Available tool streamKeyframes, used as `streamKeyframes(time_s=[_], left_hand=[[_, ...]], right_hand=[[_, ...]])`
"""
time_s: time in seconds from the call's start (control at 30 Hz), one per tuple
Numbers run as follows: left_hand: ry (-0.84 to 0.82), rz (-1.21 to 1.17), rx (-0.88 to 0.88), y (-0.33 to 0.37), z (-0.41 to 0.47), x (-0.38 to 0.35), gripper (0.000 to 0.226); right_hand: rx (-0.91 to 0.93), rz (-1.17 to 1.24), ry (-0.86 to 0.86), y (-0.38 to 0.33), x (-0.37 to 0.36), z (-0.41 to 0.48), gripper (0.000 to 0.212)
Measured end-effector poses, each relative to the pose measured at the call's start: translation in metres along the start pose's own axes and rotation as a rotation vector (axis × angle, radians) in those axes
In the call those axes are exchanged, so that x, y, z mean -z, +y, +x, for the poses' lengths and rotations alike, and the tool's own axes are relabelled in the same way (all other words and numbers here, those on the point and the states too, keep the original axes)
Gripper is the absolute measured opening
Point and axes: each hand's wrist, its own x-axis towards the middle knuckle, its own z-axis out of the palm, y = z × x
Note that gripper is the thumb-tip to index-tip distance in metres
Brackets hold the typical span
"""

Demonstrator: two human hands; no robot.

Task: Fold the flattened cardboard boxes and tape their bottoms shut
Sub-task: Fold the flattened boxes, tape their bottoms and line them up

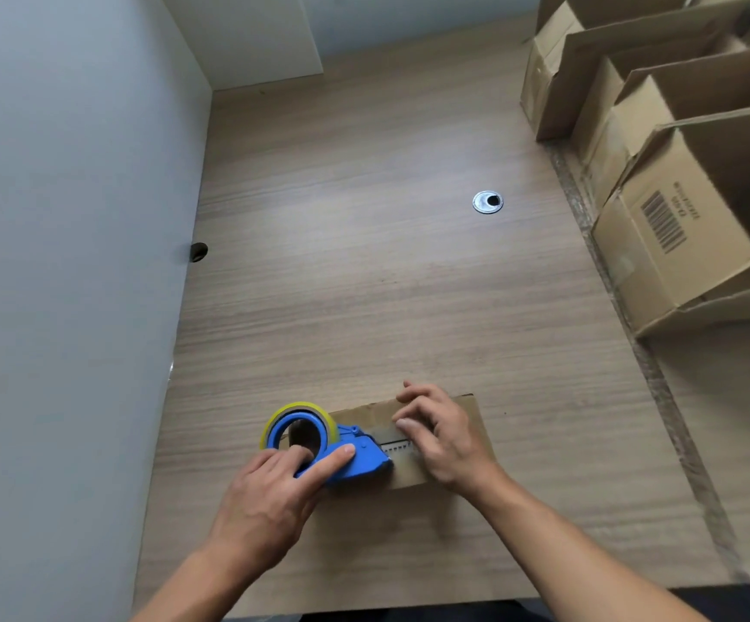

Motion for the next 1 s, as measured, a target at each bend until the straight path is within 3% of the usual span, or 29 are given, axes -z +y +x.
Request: streamKeyframes(time_s=[0.1,0.23,0.33,0.57,0.8,1.0], left_hand=[[-0.003,0.008,-0.016,-0.001,0.002,0.0,0.045],[0.014,0.022,-0.033,0.0,0.004,0.0,0.045],[0.007,0.014,-0.028,0.001,0.002,0.0,0.045],[-0.036,0.007,-0.013,0.001,0.003,0.003,0.047],[-0.029,-0.016,-0.008,0.001,0.004,0.004,0.047],[-0.044,-0.027,-0.001,0.0,0.003,0.004,0.047]], right_hand=[[-0.182,0.099,0.184,-0.004,0.049,-0.004,0.016],[-0.451,0.291,0.024,0.001,0.075,-0.026,0.02],[-0.583,0.373,0.043,0.002,0.055,-0.032,0.01],[-0.63,0.377,0.143,0.007,0.04,-0.023,0.015],[-0.665,0.221,0.139,0.016,0.037,-0.01,0.017],[-0.664,0.277,0.177,0.009,0.042,-0.012,0.015]])
